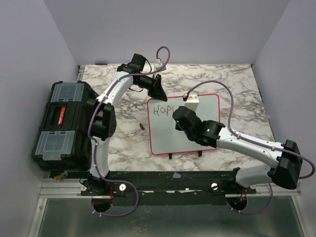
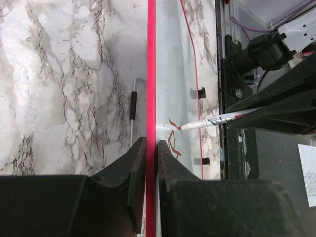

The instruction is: Write a sentence on the whiteboard

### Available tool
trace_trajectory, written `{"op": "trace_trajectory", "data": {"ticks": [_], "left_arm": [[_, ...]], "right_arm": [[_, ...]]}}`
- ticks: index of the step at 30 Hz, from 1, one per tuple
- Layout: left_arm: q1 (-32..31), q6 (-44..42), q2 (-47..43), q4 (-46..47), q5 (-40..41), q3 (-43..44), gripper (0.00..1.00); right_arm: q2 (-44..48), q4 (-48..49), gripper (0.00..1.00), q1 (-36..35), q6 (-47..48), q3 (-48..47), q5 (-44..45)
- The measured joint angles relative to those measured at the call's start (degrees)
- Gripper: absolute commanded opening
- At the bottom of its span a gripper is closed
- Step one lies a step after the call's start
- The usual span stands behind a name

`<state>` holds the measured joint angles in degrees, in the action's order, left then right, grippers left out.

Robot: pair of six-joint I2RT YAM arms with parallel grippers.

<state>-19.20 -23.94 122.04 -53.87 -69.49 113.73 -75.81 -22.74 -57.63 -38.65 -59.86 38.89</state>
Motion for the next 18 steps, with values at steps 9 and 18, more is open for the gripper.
{"op": "trace_trajectory", "data": {"ticks": [9, 18], "left_arm": [[0.0, 0.0, 0.0, 0.0, -0.13, 0.0, 0.0], [0.0, 0.0, 0.0, 0.0, -0.13, 0.0, 0.0]], "right_arm": [[1.55, -0.79, 0.01, 0.33, 0.39, 0.0, -0.5], [1.36, 0.37, 0.01, 0.35, 1.31, -1.51, 0.68]]}}
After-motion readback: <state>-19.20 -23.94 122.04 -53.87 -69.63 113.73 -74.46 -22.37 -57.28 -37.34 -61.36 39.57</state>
